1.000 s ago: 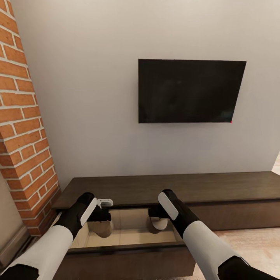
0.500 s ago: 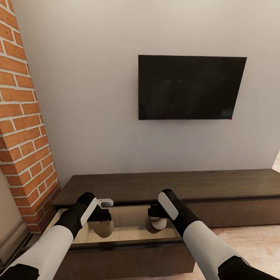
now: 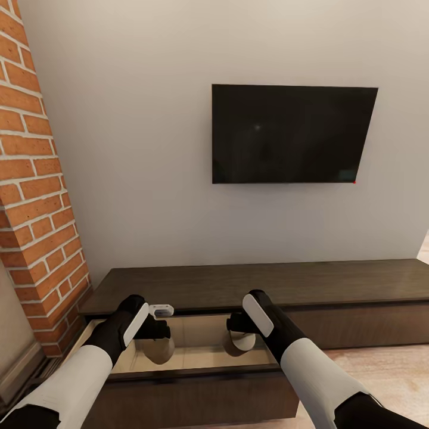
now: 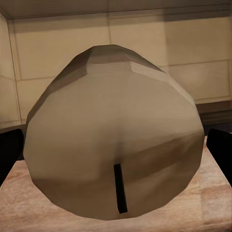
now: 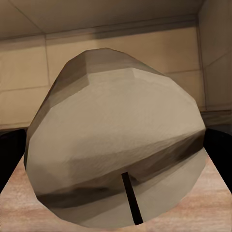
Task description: Place each of the two pumpkins and all three candles from the living room inside a cabinet in the living room (use any cabinet), then make sure every cabinet is closed, and position the cauldron so it is next to a table in the living room.
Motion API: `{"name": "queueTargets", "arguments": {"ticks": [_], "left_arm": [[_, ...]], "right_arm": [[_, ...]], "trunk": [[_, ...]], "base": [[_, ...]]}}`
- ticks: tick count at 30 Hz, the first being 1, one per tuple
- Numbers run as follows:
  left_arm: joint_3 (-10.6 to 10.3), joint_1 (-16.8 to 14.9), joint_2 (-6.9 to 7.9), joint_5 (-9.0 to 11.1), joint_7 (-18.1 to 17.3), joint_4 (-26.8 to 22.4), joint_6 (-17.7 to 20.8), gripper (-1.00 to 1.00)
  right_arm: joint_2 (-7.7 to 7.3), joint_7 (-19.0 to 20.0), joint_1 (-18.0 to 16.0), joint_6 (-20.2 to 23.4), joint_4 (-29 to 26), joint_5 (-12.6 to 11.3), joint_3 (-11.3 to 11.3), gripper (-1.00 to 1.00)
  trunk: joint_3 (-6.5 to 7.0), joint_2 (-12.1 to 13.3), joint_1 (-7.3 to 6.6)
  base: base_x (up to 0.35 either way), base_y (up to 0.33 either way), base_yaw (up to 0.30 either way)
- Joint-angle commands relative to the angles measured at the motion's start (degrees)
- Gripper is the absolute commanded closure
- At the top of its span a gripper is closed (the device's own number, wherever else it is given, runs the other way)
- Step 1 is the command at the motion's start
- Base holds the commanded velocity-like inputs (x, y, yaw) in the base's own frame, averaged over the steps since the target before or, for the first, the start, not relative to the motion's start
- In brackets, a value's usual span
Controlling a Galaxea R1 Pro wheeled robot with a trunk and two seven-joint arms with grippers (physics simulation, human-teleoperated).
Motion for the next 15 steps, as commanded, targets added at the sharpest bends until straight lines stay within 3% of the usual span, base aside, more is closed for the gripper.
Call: {"name": "queueTargets", "arguments": {"ticks": [1,15], "left_arm": [[-0.32,-0.04,0.08,0.59,0.41,-0.07,0.16,1.0],[-0.32,-0.04,0.08,0.61,0.37,-0.11,0.16,1.0]], "right_arm": [[-0.03,-0.58,-0.05,0.04,-0.07,-0.6,0.2,1.0],[0.0,-0.57,-0.05,0.16,-0.19,-0.66,0.21,1.0]], "trunk": [[-0.07,-0.03,-0.01],[-0.07,-0.03,-0.01]], "base": [[0.009,0.0,0.0],[0.083,0.0,0.0]]}}
